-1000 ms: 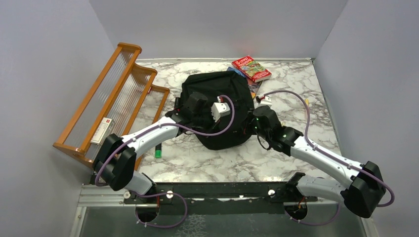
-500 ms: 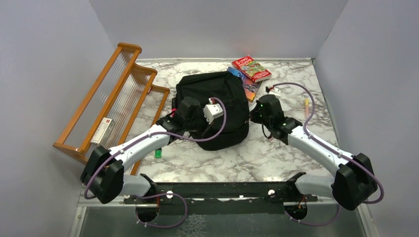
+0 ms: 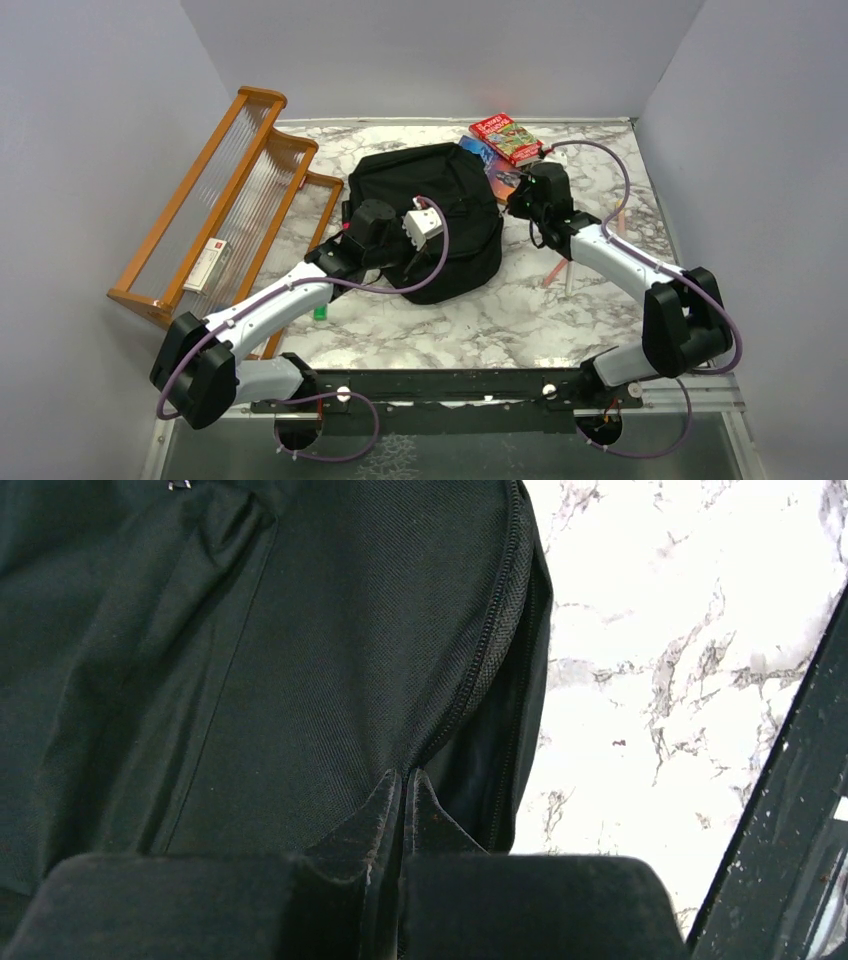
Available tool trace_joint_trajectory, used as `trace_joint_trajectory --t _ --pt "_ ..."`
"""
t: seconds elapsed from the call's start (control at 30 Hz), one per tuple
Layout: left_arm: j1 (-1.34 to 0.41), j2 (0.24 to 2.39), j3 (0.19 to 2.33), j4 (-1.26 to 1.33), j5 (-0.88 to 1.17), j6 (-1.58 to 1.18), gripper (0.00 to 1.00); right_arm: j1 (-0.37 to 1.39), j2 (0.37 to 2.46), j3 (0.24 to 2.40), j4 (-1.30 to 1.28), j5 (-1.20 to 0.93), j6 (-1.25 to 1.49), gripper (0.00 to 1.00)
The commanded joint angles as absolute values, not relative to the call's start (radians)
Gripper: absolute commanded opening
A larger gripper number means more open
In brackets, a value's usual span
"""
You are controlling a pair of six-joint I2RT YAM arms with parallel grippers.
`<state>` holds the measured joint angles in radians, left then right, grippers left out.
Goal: Pack the student bag
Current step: Unzip the student bag at the center of the board.
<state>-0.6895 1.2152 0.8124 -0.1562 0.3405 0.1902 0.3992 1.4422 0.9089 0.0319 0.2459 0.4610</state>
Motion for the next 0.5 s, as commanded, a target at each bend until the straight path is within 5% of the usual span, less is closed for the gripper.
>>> trace_joint_trajectory --t 0.0,0.1,0.3,0.47 --pt "-0.693 1.180 0.809 -0.138 0.264 0.160 0.00 0.371 1.440 0.961 0.147 0.080 0.374 0.01" --pt "-0.693 1.190 0.822 -0.101 0.217 0.131 0.04 0.371 1.404 0.941 0.169 -0.077 0.349 0.01" --pt "-0.693 1.259 0.874 -0.067 0.178 0.119 0.45 0.371 1.363 0.904 0.143 -0.287 0.351 0.00" --pt "-0.697 1.310 0.909 -0.066 0.224 0.126 0.56 0.371 1.350 0.866 0.146 -0.323 0.381 0.01"
